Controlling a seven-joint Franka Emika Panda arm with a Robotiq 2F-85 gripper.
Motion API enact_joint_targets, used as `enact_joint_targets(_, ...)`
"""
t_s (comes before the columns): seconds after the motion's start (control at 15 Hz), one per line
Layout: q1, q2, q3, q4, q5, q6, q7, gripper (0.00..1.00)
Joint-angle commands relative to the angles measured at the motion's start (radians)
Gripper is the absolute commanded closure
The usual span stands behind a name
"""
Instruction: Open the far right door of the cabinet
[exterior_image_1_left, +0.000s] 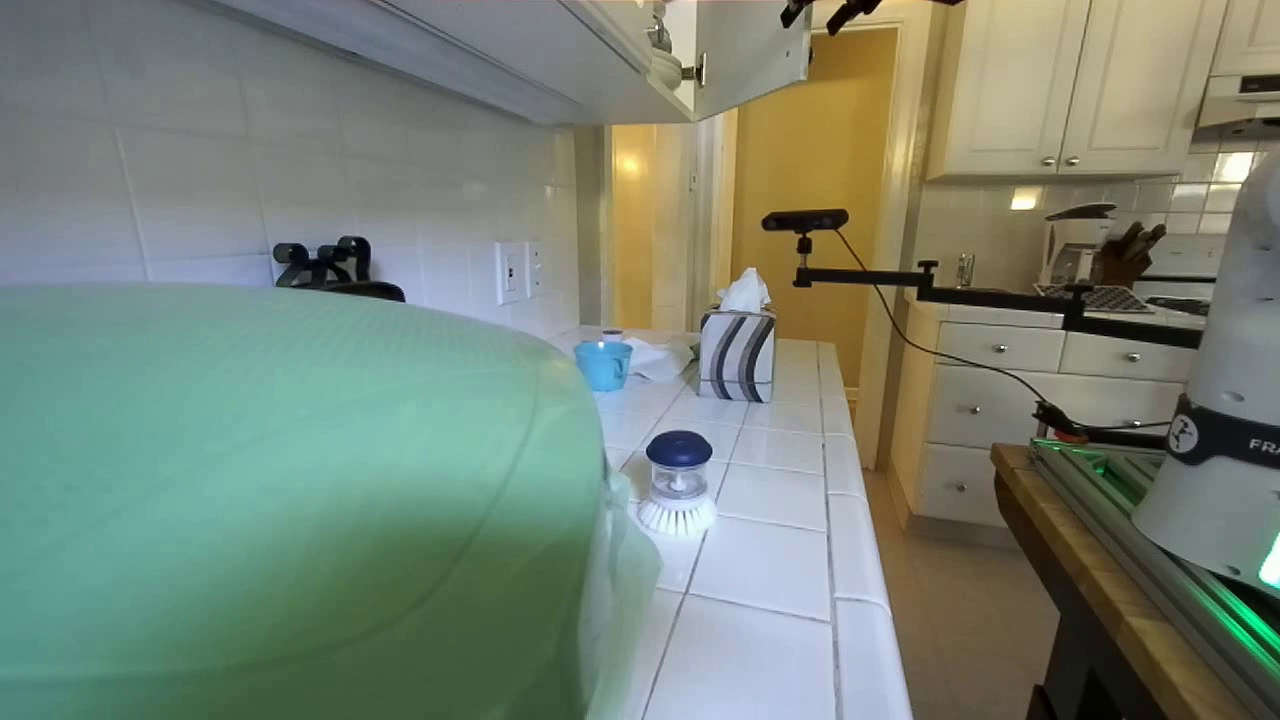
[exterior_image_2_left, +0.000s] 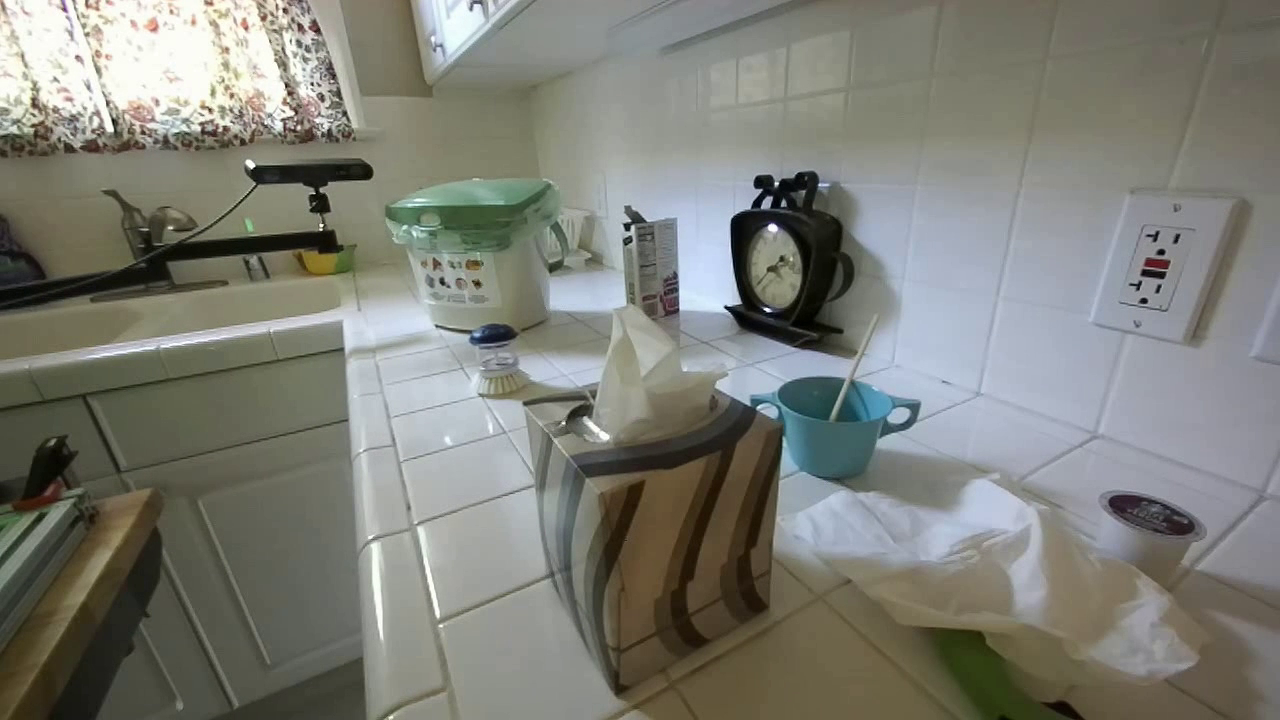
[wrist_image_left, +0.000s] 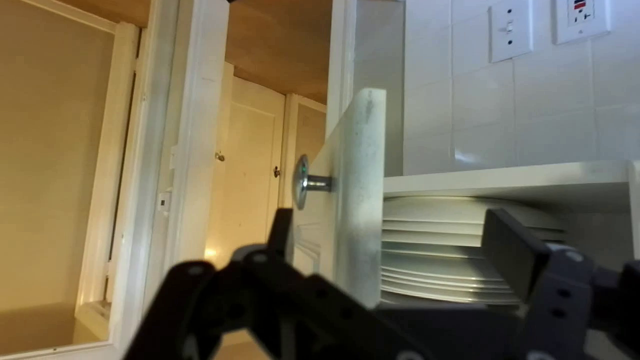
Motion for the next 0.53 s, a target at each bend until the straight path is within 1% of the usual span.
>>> enact_joint_targets(0.0, -0.042, 0.054, 0.013, 0.038, -0.001, 0.065, -0.039, 0.00)
enact_joint_targets(0.13, -0.046, 0.060, 0.028, 0.048, 0.013, 0.046, -0.047, 0.00)
enact_joint_targets(0.33, -0.062, 0.044, 0.071, 0.063, 0.003, -0.042, -0.030, 0.00)
enact_joint_targets(0.47, -0.096, 0.027, 0.107, 0.081, -0.032, -0.122, -0.004, 0.00)
